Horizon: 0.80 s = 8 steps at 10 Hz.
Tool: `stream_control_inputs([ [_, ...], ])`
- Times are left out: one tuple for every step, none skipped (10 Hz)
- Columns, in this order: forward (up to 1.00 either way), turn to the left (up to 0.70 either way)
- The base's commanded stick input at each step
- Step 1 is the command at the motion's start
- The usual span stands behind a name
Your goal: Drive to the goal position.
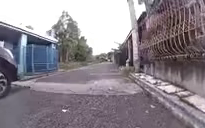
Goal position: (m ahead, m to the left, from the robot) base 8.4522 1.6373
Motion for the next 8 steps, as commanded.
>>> stream_control_inputs([
  [0.70,0.00],
  [0.70,0.00],
  [0.70,0.00],
  [0.70,0.00],
  [0.70,0.00],
  [0.70,0.00],
  [0.70,0.00],
  [0.70,0.00],
])
